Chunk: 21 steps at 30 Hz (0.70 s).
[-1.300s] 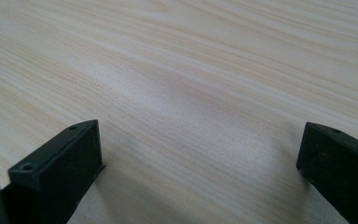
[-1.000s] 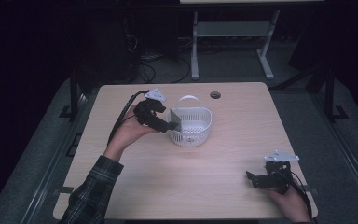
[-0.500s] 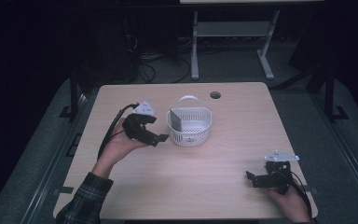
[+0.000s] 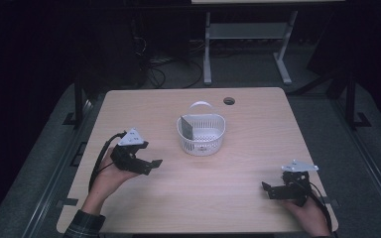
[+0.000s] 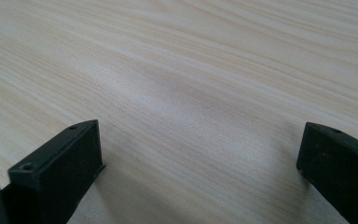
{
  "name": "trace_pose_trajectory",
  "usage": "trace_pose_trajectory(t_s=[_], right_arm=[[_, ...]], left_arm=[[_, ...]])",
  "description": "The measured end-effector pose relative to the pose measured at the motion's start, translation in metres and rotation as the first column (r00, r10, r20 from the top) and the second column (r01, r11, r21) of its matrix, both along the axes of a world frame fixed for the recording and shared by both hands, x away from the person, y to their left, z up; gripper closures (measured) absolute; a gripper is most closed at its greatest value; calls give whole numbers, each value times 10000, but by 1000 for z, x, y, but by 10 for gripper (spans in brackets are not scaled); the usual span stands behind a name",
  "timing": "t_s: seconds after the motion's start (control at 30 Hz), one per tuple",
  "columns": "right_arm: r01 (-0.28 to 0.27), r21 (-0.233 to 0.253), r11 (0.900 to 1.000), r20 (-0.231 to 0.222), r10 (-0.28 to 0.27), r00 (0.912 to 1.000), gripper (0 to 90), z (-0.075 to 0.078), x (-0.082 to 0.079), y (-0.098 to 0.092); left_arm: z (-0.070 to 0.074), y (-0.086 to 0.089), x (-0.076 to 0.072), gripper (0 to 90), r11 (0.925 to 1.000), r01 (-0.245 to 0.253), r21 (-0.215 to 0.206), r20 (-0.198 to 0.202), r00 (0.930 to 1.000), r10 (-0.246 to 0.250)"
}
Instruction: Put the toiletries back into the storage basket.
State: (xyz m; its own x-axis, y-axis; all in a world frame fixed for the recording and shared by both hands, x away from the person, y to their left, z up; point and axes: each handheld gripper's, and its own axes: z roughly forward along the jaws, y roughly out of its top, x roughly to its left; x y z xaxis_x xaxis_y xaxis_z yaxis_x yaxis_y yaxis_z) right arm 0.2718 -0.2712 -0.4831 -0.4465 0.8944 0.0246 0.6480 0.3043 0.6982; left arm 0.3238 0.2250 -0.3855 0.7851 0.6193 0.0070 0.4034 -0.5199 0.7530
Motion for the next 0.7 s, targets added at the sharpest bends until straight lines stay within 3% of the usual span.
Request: trace_pose_trajectory(t_s=[0.27, 0.7], right_arm=[[2, 1, 10000, -1, -2, 10000, 0, 0, 0, 0], [4, 4, 10000, -3, -4, 10000, 0, 0, 0, 0]], left_arm=[[-16, 19, -16, 151, 9992, -350, -213, 86, 9993, 352], [-55, 44, -35, 146, 9959, -890, 155, 54, 9960, 890]])
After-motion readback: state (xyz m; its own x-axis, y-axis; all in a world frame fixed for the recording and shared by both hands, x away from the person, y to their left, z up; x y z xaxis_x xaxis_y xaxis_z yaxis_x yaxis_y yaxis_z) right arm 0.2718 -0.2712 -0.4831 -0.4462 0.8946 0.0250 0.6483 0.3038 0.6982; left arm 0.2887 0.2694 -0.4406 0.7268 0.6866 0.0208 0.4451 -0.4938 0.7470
